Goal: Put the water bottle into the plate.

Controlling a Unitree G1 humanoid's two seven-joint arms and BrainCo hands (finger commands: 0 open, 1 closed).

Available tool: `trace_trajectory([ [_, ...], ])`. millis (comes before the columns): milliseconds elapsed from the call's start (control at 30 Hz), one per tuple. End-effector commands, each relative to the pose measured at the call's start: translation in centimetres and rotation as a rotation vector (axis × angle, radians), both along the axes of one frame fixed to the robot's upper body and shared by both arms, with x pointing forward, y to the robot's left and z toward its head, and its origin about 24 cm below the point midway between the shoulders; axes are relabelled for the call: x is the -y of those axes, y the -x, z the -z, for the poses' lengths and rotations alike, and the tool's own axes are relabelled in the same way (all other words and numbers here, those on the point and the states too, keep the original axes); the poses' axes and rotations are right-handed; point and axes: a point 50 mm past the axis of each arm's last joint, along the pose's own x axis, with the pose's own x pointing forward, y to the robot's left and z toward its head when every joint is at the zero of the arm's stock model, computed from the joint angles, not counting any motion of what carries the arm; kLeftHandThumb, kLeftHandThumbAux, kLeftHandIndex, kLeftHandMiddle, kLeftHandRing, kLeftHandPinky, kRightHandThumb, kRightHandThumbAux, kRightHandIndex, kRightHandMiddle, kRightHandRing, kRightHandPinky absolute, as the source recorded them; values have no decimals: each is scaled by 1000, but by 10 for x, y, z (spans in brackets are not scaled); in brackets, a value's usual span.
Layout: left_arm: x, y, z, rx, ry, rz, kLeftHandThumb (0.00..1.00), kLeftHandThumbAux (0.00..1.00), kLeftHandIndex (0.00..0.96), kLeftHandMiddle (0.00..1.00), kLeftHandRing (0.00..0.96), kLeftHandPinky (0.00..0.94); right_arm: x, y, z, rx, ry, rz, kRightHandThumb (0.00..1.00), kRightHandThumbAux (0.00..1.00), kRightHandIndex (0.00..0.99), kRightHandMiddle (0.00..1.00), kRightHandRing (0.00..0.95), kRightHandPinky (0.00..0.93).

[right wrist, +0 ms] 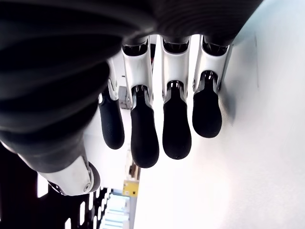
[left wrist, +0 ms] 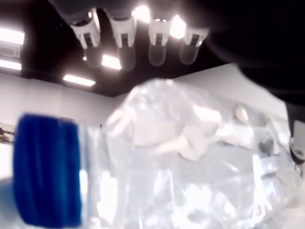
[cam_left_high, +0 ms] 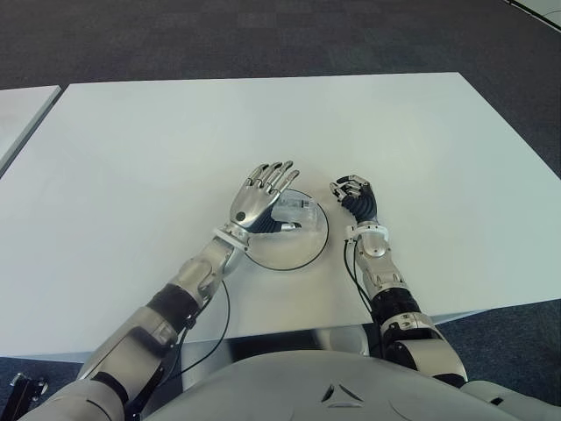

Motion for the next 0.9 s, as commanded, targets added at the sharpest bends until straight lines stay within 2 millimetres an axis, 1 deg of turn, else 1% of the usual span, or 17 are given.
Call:
trace_trajectory([
  [33, -5, 12, 17, -37, -46, -36, 31, 428, 0, 0, 0, 0, 4, 34, 43, -241, -7, 27, 703, 730, 432, 665, 653, 636],
  [167, -5, 13, 16, 1, -43, -57, 21, 420, 0, 0, 0, 0, 4, 34, 43, -240, -7, 24, 703, 730, 432, 665, 653, 647],
  [433, -4, 17, 11, 151, -20, -116, 2, 396, 0, 0, 0, 0, 4, 35, 42, -227, 6, -2, 702, 731, 432, 679, 672, 667],
  [767, -4, 22, 15, 270, 9, -146, 0, 375, 0, 0, 0, 0, 4, 35, 42, -236, 10, -4, 702, 731, 432, 677, 669, 664],
  [900, -5, 23, 13, 328, 65, -163, 4, 371, 0, 0, 0, 0, 4, 35, 42, -238, 9, 0, 702, 731, 432, 678, 669, 667],
])
